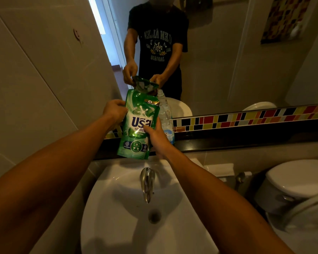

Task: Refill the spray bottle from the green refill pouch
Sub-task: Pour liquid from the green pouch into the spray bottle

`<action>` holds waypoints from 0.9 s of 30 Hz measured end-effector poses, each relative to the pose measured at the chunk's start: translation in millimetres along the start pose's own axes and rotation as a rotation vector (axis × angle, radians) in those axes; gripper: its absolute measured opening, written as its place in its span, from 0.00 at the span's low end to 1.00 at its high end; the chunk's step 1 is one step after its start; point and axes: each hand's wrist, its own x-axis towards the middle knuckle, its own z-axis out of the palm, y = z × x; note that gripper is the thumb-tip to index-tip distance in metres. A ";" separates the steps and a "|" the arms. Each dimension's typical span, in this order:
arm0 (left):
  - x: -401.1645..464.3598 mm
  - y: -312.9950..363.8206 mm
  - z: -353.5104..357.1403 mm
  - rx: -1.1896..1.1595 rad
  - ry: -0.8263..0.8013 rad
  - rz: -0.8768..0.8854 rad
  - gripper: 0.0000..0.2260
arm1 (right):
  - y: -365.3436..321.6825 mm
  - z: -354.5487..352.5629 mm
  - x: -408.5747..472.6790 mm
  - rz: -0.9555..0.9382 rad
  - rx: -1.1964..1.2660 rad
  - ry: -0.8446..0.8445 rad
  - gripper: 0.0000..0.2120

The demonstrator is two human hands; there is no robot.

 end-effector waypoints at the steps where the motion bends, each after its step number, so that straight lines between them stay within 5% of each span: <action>1: -0.5 -6.0 1.6 -0.011 0.001 -0.005 0.08 | 3.1 -2.2 2.4 -0.011 -0.028 0.010 0.30; 20: -16.8 -97.8 13.6 -0.574 -0.024 -0.052 0.06 | 22.6 -20.6 16.4 -0.161 -0.380 0.313 0.07; 27: -14.6 -122.7 -36.8 -0.633 0.021 -0.044 0.05 | 31.3 31.7 28.9 -0.166 -0.396 0.246 0.05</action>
